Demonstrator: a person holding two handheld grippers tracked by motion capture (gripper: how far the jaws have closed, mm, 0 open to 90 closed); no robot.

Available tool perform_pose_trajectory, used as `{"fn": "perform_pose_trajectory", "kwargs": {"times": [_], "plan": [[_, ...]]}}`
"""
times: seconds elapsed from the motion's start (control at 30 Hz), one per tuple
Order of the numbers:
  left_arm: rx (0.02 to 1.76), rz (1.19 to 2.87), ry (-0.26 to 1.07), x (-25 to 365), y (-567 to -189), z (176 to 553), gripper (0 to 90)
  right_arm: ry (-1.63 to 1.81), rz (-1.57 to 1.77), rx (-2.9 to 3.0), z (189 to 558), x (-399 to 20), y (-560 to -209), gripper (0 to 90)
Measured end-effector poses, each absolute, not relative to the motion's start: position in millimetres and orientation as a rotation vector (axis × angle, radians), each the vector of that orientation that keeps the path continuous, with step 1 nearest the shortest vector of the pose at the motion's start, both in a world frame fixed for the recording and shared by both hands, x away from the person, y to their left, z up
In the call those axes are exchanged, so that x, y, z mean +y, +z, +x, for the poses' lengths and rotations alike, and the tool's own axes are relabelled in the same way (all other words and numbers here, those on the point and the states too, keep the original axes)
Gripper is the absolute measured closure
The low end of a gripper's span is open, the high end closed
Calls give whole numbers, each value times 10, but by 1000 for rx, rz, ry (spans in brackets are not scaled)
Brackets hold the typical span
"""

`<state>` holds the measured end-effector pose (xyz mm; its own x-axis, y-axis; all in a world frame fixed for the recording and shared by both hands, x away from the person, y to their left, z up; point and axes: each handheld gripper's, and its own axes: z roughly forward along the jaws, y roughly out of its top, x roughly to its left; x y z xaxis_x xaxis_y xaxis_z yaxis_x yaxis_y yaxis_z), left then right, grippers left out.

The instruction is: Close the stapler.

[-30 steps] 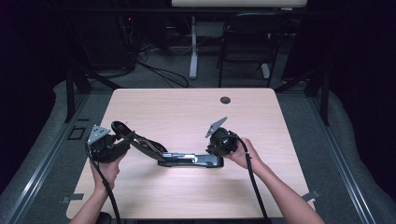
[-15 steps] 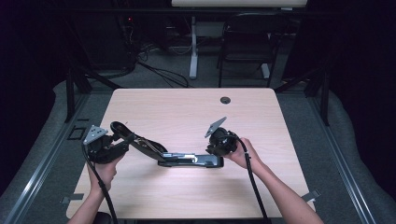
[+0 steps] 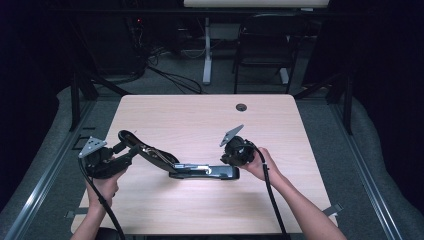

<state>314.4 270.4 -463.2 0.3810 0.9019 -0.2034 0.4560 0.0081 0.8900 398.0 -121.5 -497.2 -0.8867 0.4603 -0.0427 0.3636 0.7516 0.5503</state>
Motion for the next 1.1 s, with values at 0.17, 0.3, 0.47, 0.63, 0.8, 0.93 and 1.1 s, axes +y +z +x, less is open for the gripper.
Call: {"fn": "perform_pose_trajectory", "kwargs": {"times": [0.17,0.3,0.47,0.63,0.8,0.93,1.1], "plan": [[1230,1604,556,2766,-4613,3104,494,810,654,2775,3985,-1206,-4976,835],[1234,1590,556,2820,-4616,3089,517,816,658,2774,3993,-1211,-4978,835],[1210,1579,545,2841,-4623,3095,547,822,665,2769,3998,-1204,-4987,839],[1183,1565,565,2852,-4595,3056,588,815,657,2770,4002,-1203,-4982,842],[1188,1557,555,2866,-4591,3069,563,820,660,2761,4005,-1205,-4971,847],[1172,1574,534,2822,-4616,3147,561,869,686,2739,4012,-1181,-4937,852],[1174,1566,533,2796,-4609,3184,585,889,673,2730,4030,-1116,-4857,857]]}}
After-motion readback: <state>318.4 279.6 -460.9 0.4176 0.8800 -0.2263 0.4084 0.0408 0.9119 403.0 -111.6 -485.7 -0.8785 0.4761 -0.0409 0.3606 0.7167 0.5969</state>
